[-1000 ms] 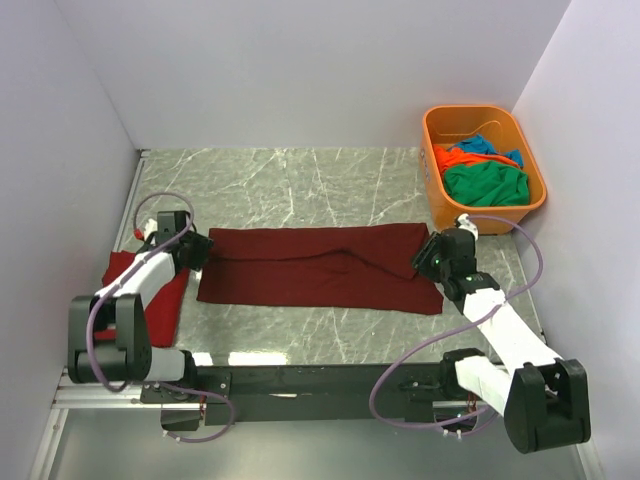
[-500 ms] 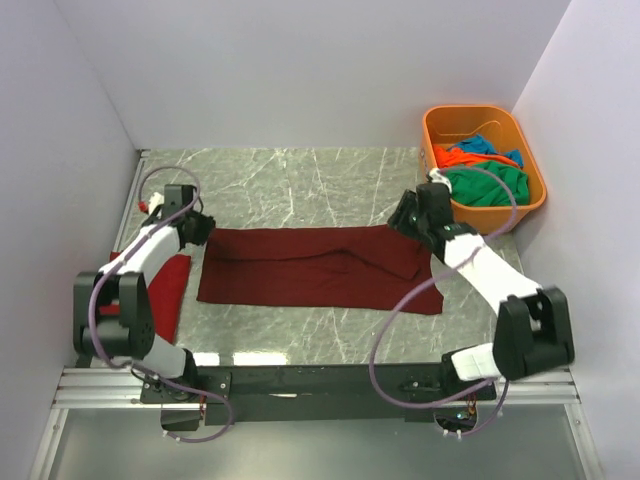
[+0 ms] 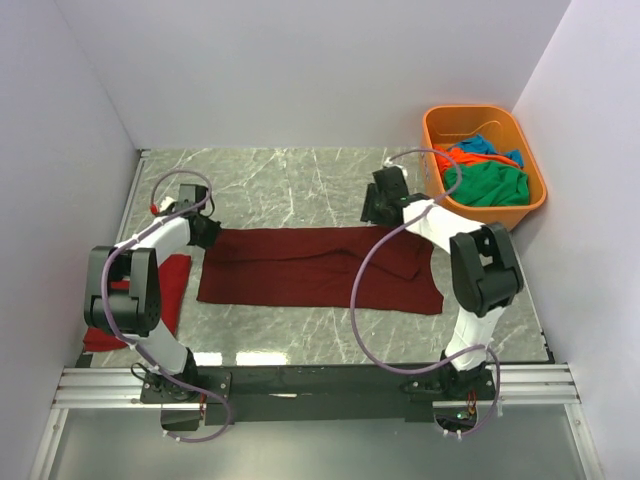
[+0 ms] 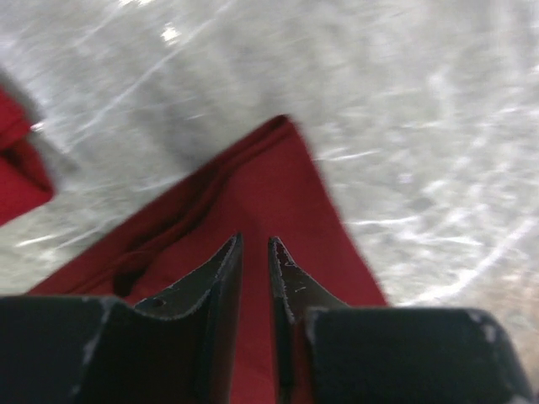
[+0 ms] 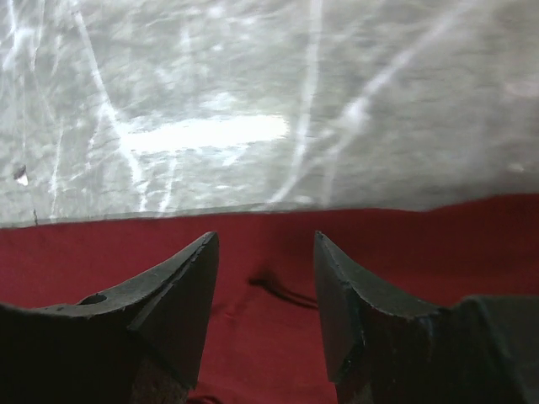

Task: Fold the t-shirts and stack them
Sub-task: Fold the tshirt

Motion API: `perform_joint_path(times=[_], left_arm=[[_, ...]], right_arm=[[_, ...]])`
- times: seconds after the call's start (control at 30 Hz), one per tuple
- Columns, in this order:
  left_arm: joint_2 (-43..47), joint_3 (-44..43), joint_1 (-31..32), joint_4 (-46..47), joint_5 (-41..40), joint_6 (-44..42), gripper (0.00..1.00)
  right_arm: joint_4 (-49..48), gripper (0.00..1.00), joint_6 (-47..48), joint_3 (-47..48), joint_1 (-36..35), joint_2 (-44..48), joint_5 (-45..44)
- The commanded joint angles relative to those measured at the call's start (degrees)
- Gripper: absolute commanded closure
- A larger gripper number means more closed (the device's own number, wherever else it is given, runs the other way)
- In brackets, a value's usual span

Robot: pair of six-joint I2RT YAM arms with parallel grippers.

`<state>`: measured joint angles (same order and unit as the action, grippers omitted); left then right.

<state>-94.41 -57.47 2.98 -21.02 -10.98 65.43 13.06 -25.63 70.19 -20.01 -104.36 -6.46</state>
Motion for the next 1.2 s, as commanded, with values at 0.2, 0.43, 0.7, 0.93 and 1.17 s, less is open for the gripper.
perform_joint_path(times=[0.2, 0.43, 0.7, 0.93, 1.17], left_arm=[[2.7, 5.5, -0.9, 0.7, -1.9, 0.7, 0.78], [3.1, 5.4, -1.0, 1.2, -0.9, 0.8, 0.79], [3.4, 4.7, -1.1, 1.4, -0.3, 0.5, 0.79], [3.8, 4.7, -1.5, 1.6, 0.4, 0.0, 0.79], [4.8, 4.6, -1.4, 2.6, 1.1, -1.2, 0.76]], right_arm=[[1.6, 0.46, 2.3, 2.5, -3.2, -2.0, -2.9], [0.9, 0.72, 1.6, -1.5, -4.2, 1.7, -1.5], [1.4, 1.00, 0.8, -3.6, -4.7, 5.0, -1.6], [0.0, 1.00, -2.0, -10.2, -8.3, 13.3, -0.2], [-4.3, 1.00, -7.9, -19.4, -15.5, 20.3, 1.2]])
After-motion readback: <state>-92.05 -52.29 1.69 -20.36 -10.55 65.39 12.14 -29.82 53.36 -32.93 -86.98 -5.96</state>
